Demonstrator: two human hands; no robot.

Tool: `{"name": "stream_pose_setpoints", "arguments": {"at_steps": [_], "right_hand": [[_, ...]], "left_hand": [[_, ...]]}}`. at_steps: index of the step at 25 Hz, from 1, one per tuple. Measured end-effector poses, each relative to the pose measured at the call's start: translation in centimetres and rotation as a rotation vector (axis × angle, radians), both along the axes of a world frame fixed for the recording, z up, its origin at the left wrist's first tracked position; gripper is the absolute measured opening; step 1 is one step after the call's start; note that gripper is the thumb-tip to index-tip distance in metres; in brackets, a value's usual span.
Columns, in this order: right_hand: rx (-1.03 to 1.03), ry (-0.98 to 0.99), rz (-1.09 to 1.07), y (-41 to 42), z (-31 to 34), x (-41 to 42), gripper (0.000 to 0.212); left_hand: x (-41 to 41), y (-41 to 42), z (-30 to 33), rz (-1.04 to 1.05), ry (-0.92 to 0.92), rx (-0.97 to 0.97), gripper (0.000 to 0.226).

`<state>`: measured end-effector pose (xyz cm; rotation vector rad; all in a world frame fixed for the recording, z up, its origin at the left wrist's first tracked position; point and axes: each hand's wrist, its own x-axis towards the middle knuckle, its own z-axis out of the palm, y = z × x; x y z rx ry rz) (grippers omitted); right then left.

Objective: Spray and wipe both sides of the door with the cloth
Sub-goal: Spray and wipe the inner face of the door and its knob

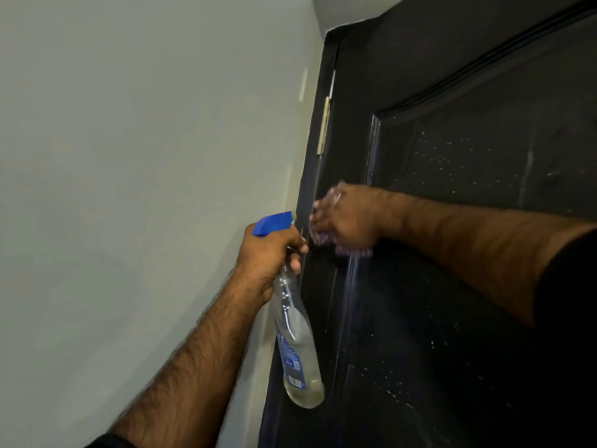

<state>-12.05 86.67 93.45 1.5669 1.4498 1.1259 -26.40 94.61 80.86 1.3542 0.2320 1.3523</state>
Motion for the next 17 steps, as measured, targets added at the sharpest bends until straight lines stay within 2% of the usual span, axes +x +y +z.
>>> {"name": "stream_pose_setpoints", "arguments": {"at_steps": [3,6,9,11,13,14,17], "right_hand": [[0.401,-0.075,-0.076,0.0,7.4,-1.1,0.077],[0.561,-0.022,-0.102,2.1,6.8,-0.7,0.075],[0.419,0.014,-0.023,3.0,-1.4,0.2,0.075],[0.157,-0.007,0.001,2.3,-7.1,0.1,0.075],[-0.055,0.023,0.006,1.2,-8.0,0.0,0.077],[-0.012,0.012,0.003,0.9,-6.3,-0.2,0.080],[0.463,-0.066,-0.052,-0.2,1.8,-0.6,0.084]], "left_hand": [[0.3,0.7,0.9,-0.011,0.012,0.020,0.003],[0.6,0.6,1.0,-0.027,0.012,0.004,0.003],[0.8,0.7,-0.2,-0.025,0.041,-0.007,0.004],[0.8,0.6,-1.5,-0.045,0.071,-0.033,0.004],[0.6,0.6,-2.7,-0.078,0.097,-0.057,0.006],[0.5,0.6,-3.1,-0.084,0.108,-0.064,0.008],[0.2,1.3,-3.8,-0.053,0.117,-0.089,0.017]]}}
